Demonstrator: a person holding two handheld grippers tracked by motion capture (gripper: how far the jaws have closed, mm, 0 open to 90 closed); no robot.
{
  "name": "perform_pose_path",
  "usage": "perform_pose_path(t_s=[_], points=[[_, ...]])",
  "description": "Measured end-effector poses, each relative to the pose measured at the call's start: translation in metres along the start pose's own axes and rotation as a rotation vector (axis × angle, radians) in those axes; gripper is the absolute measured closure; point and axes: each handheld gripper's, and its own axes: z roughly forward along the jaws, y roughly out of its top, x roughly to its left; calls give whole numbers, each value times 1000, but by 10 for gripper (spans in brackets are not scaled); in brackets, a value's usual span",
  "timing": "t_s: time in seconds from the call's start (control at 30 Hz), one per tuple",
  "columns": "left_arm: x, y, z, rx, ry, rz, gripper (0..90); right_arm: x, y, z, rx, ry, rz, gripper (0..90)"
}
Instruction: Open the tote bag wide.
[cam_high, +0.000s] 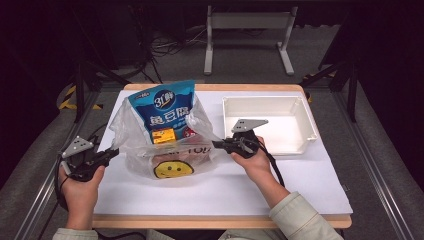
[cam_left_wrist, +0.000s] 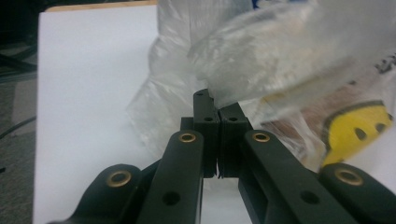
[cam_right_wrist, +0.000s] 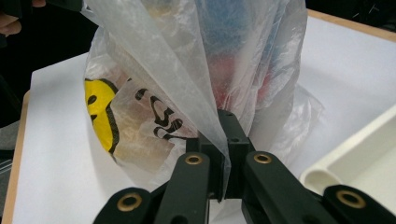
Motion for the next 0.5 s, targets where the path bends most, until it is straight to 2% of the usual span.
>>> perform_pose_path(t_s=[0.2,0.33,0.5], points=[[-9,-5,-5,1,-40,30,896,2,-4,-7,1,12,6,895],[-10,-11,-3,27,-55,39,898,4,-7,-7,14,18,0,895],[-7,-20,3,56,-52,19,898,3,-16,-3,42,23,18,895]])
